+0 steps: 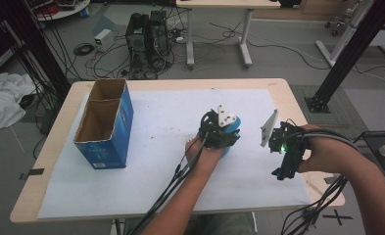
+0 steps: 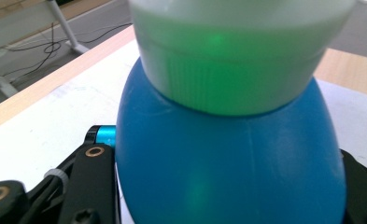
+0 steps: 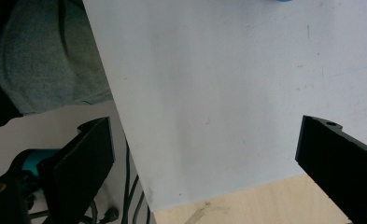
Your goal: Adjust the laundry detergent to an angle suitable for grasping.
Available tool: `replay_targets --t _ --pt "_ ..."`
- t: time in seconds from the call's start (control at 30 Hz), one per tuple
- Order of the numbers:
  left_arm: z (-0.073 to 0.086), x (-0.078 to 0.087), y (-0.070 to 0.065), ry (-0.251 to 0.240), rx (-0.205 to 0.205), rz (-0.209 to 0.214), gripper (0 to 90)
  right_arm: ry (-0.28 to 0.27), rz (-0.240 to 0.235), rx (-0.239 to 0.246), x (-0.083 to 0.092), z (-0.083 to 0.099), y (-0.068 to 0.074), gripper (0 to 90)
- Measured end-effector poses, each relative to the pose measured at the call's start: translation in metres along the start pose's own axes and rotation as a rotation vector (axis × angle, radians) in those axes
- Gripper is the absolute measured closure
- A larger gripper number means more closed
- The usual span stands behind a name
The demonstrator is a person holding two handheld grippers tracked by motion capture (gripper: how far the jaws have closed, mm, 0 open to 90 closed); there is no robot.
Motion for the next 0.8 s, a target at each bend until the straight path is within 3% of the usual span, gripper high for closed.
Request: replay_targets --t 0.23,0.3,0.33,0.43,0.53,0.67,0.73,0.8 --pt "-0.002 0.009 0.006 -0.014 0.017 0.066 45.0 -0.008 0.004 0.012 0.001 -0.002 -0.001 3.5" --pt "-0.003 0.015 0.013 -0.005 -0.006 0.116 45.0 -0.009 0.005 0.013 0.002 -0.003 -0.001 3.5" --pt "-0.003 0.018 0.016 -0.015 0.018 0.141 45.0 -0.011 0.004 0.002 0.002 -0.004 0.0 3.5" --pt "-0.003 0.023 0.02 -0.029 0.024 0.163 45.0 -0.01 0.003 0.012 0.002 -0.005 0.0 3.5" --pt "-0.003 0.032 0.028 -0.009 -0.011 0.2 45.1 -0.013 0.005 0.017 0.002 -0.007 0.001 3.5" --pt "-0.002 0.041 0.036 -0.008 -0.022 0.23 45.0 -0.016 0.005 0.018 0.001 -0.008 0.003 3.6" --pt "0.0 0.046 0.043 0.003 -0.052 0.243 45.0 -0.019 0.003 0.024 0.001 -0.009 0.004 3.5" --pt "0.002 0.05 0.048 0.001 -0.048 0.259 45.1 -0.02 0.007 0.023 0.001 -0.011 0.004 3.5"
Point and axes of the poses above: each handheld gripper's, and its own axes: x roughly backward along the jaws, z roughly out of its underside, y roughly to its left, the point moved 1 cm from there along -x, roughly forward along the jaws, and after that the axes turned 7 degrees about z, right-handed, at the moved point
